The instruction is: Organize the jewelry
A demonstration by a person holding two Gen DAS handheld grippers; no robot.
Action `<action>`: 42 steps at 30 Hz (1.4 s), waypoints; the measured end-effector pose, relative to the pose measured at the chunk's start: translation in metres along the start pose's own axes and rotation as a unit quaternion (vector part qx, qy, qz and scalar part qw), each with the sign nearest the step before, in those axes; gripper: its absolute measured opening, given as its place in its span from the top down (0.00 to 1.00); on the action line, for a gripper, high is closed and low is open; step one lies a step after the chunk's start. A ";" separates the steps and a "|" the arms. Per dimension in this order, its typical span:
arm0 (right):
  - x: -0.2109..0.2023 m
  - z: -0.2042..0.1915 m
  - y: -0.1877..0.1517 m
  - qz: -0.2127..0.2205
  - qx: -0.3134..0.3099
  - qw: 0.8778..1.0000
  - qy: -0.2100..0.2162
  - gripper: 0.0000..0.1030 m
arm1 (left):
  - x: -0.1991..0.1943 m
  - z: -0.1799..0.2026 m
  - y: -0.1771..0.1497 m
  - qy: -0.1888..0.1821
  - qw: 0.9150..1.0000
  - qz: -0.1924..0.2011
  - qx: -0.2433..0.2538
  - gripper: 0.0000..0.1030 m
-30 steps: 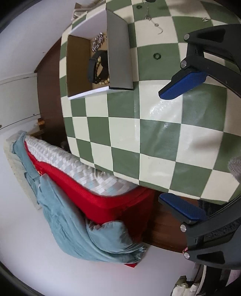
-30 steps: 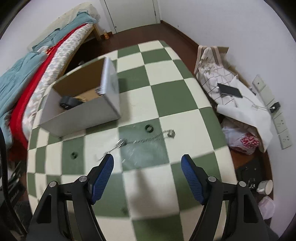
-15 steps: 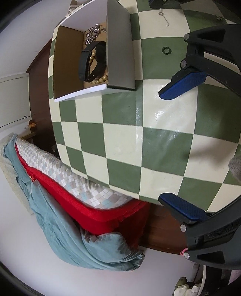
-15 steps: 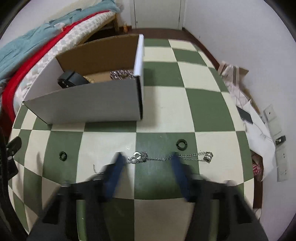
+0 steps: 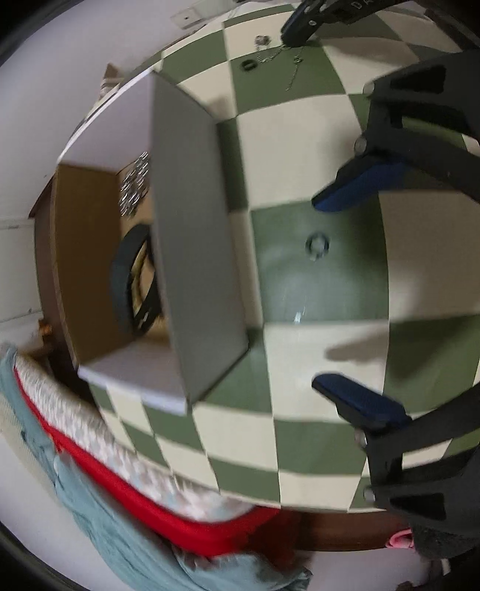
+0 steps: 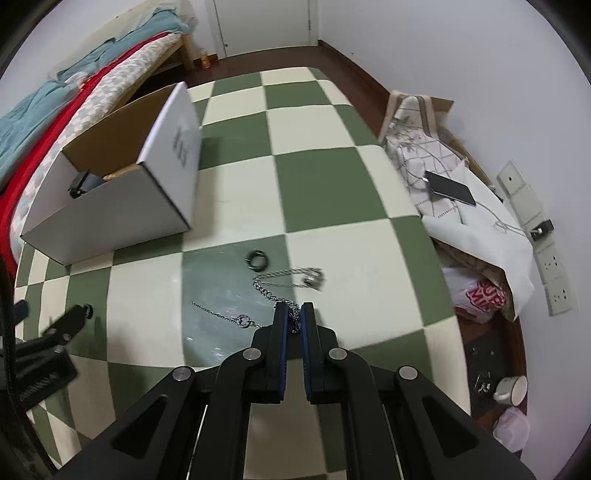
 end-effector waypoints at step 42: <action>-0.165 -0.048 0.070 0.125 -0.018 0.986 0.105 0.93 | -0.121 -0.043 0.070 -0.100 0.989 0.100 -0.051 0.90</action>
Point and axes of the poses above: each gripper's, at about its wrist camera, not at the fingertips, and x roughly the way its jaws point, z to its right, y to its top, the point moved 9 cm from there along x, roughly the way its jaws point, and after that the axes turned 3 degrees about -y, right-handed, at the moved point
